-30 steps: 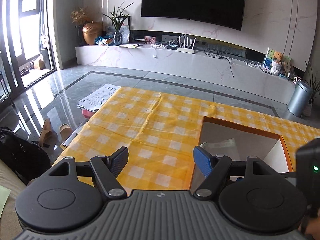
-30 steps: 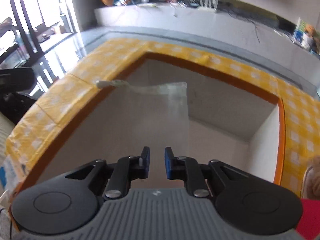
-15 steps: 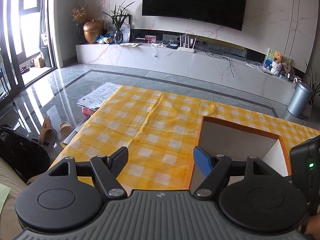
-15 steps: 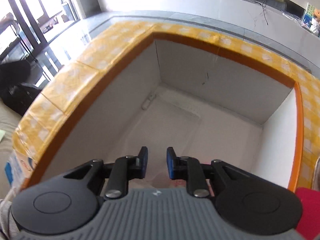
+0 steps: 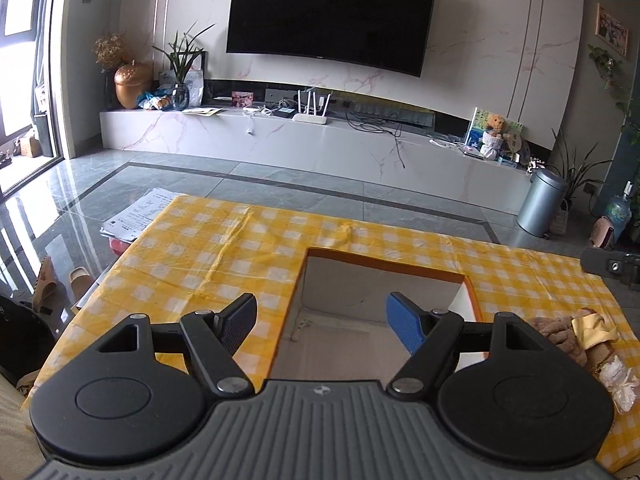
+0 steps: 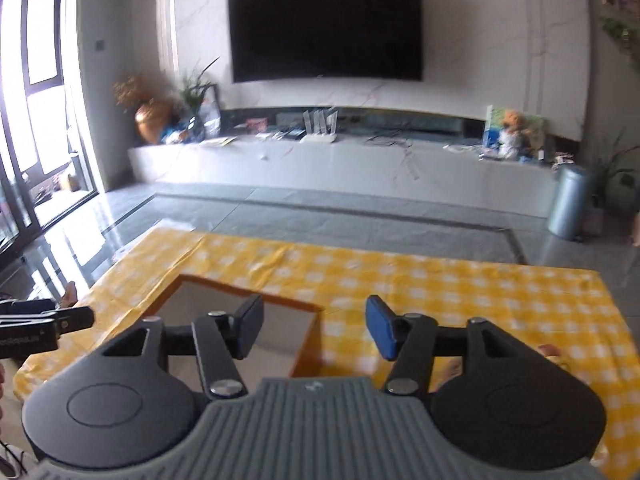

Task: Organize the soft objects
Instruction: 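Move both open grippers back from the box toward the pile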

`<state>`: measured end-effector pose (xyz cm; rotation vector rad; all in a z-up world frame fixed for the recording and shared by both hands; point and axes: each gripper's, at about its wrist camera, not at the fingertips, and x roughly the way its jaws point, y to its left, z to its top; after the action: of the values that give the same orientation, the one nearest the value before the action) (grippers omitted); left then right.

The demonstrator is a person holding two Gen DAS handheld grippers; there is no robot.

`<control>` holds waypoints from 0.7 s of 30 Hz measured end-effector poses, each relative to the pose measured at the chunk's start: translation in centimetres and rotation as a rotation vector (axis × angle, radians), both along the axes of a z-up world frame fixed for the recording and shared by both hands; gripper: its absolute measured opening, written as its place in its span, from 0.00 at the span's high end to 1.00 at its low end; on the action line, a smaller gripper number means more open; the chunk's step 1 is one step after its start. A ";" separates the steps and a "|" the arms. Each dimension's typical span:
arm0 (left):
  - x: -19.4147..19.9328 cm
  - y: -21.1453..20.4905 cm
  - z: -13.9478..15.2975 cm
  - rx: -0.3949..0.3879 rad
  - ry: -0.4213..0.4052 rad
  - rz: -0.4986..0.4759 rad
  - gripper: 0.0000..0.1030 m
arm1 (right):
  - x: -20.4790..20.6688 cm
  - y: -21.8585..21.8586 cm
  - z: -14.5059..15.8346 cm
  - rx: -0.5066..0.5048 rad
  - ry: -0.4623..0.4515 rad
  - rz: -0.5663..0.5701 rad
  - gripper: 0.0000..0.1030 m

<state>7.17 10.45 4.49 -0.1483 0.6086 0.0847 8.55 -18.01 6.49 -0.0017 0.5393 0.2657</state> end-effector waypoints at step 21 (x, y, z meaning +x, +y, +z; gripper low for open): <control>0.3 -16.9 -2.2 0.139 0.104 -0.381 0.15 | -2.5 -20.7 -10.0 -0.137 0.187 -0.606 0.17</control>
<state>7.44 -6.41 2.31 0.1088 0.7229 -0.2348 6.09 -38.68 -3.51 0.0533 0.7163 -0.3656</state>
